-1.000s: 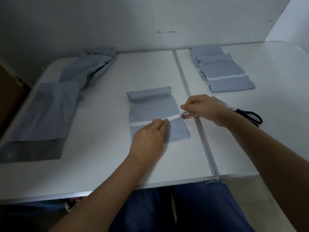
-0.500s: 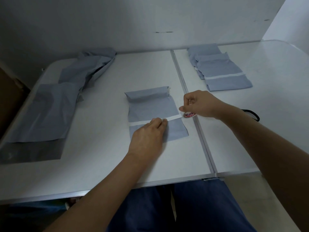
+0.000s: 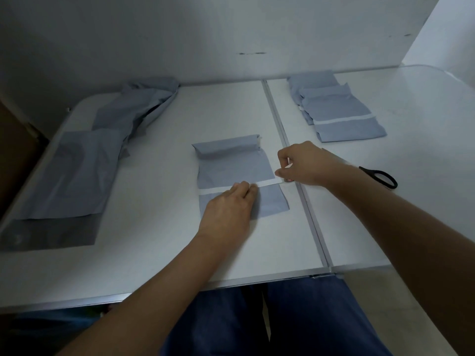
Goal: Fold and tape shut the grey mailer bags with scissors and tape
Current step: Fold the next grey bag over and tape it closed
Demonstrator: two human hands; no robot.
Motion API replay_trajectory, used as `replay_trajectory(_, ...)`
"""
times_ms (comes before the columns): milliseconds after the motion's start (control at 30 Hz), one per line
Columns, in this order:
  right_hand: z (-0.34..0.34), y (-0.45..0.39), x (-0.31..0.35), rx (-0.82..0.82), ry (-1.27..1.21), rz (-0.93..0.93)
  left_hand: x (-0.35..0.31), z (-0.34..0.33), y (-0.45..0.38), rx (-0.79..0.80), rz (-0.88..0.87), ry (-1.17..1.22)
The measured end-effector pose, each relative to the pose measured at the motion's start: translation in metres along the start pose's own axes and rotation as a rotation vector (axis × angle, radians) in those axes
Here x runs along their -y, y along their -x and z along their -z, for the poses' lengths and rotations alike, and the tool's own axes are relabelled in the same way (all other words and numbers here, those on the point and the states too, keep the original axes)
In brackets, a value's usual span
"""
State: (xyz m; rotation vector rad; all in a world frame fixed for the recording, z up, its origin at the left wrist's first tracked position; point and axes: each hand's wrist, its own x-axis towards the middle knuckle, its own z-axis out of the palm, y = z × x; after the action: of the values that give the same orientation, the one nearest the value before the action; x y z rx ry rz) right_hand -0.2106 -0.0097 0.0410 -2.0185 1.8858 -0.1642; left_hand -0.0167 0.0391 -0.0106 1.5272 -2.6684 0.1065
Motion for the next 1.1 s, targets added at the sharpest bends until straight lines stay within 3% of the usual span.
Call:
replay_trajectory(767,-0.021,-0.001,-0.01,-0.136,0.096,-0.036,-0.022,0.013,-0.029,0.192,-0.026,-0.117)
replay_trajectory(1100,-0.034,0.001,-0.022,-0.163,-0.259,-0.077,-0.027,0.02,-0.033,0.233,-0.067,-0.163)
